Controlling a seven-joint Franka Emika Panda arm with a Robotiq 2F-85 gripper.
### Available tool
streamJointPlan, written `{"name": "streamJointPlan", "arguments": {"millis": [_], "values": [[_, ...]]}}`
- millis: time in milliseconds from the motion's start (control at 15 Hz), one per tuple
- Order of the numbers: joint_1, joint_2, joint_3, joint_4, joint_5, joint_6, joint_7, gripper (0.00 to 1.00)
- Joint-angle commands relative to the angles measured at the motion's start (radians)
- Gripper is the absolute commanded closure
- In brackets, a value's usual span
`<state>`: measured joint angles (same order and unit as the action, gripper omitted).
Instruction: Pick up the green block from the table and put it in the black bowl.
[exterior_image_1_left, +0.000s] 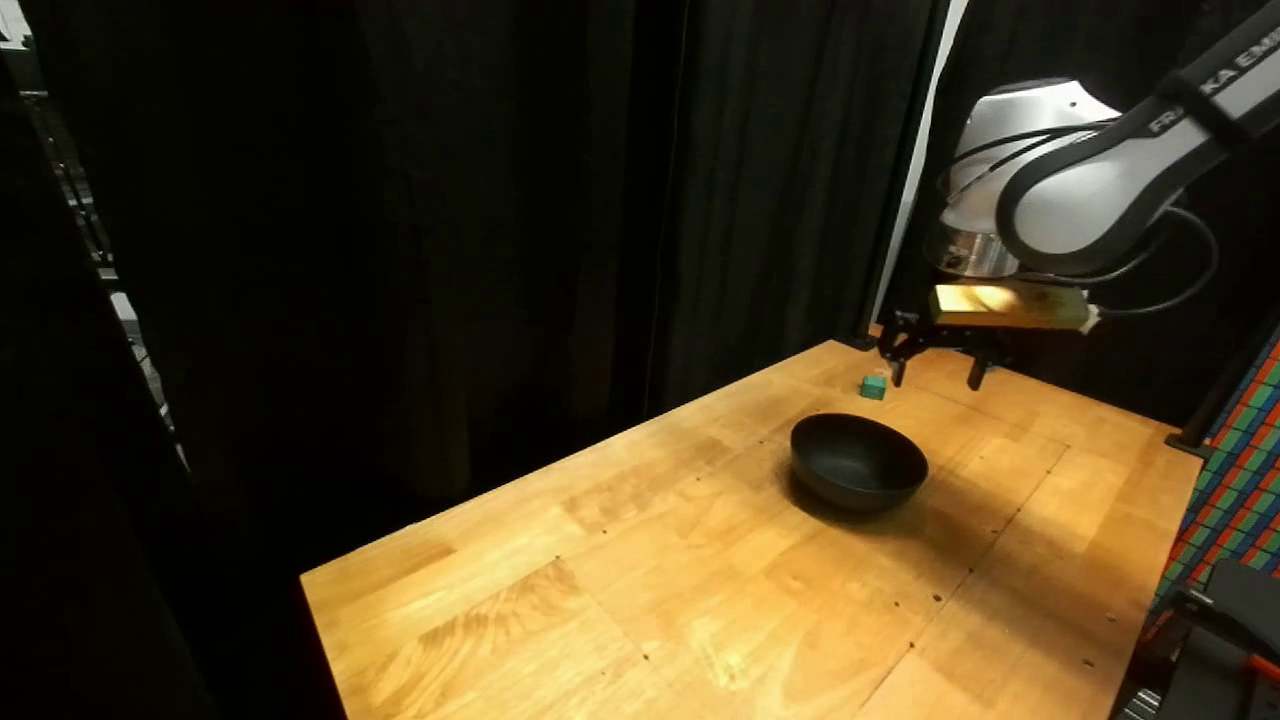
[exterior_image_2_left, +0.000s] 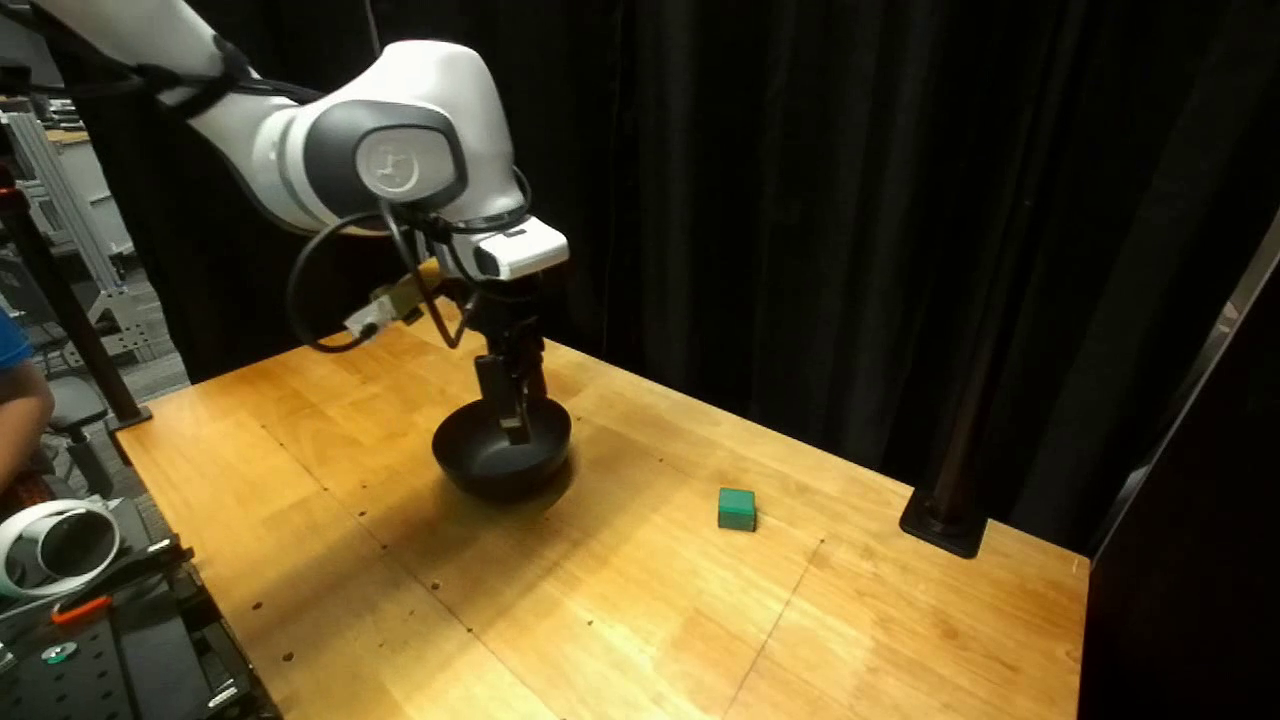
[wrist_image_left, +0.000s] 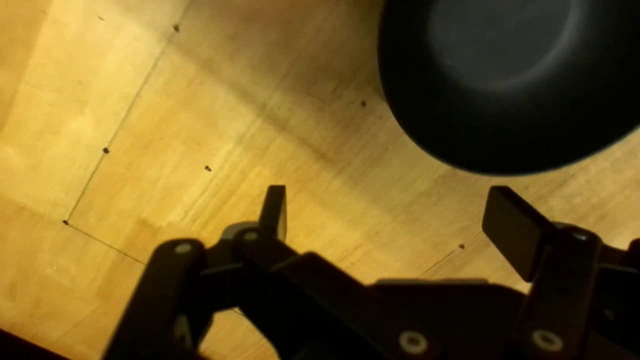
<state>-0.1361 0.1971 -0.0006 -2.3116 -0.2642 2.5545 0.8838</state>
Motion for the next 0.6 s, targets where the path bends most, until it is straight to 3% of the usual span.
{"name": "streamJointPlan", "arguments": {"millis": [0,200,533], "values": [[0.083,0.228,-0.118,0.254,0.006,0.039,0.153,0.00],[0.126,0.376,-0.204,0.433,0.038,0.029,0.240,0.00],[0.125,0.573,-0.258,0.716,0.130,-0.114,0.296,0.00]]}}
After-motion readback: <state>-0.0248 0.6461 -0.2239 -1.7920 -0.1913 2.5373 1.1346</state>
